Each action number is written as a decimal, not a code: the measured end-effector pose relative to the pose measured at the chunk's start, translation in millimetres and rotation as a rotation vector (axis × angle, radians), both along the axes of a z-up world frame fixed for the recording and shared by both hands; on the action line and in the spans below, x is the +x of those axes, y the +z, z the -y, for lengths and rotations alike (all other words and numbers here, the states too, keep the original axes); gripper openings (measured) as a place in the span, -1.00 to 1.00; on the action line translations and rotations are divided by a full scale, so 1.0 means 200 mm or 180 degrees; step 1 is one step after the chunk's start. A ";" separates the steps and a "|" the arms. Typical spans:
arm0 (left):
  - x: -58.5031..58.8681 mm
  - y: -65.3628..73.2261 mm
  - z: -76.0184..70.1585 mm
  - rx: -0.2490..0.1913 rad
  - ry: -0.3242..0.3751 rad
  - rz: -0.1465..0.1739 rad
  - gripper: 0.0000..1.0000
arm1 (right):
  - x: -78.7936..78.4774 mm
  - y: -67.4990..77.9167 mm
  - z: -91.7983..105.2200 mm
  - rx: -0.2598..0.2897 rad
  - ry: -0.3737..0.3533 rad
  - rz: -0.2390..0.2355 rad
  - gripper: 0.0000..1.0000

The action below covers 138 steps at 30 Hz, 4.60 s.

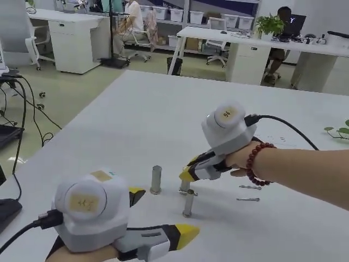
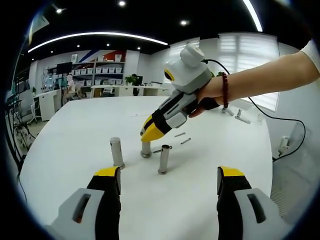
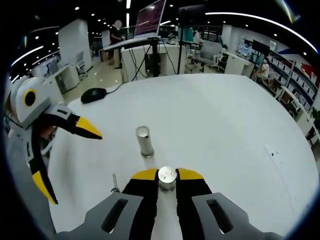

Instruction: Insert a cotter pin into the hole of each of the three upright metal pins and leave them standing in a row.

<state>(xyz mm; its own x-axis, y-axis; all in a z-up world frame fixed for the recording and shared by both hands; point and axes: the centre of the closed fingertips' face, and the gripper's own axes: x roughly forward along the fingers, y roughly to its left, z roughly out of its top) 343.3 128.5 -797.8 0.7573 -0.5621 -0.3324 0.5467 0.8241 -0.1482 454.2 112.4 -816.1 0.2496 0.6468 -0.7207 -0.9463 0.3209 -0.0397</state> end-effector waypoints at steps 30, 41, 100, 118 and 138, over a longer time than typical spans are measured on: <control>-0.11 0.04 0.07 0.0150 -0.0202 0.0060 0.57 | -0.34 0.05 0.35 -0.0021 0.0184 -0.0082 -0.74; -0.14 0.06 0.09 0.0166 -0.0182 0.0110 0.57 | -0.49 0.02 0.35 0.0045 0.0189 -0.0109 -0.74; -0.18 0.08 0.17 0.0173 -0.0223 0.0122 0.70 | -0.40 0.12 0.56 0.0436 -0.0223 -0.0319 -0.44; -0.18 0.12 0.19 0.0228 -0.0230 0.0223 0.76 | -0.14 -0.10 0.73 -0.0057 -0.0485 -0.0228 -0.52; -0.20 0.12 0.20 0.0246 -0.0292 0.0230 0.71 | -0.01 -0.22 0.78 -0.0588 -0.0178 -0.0189 -0.70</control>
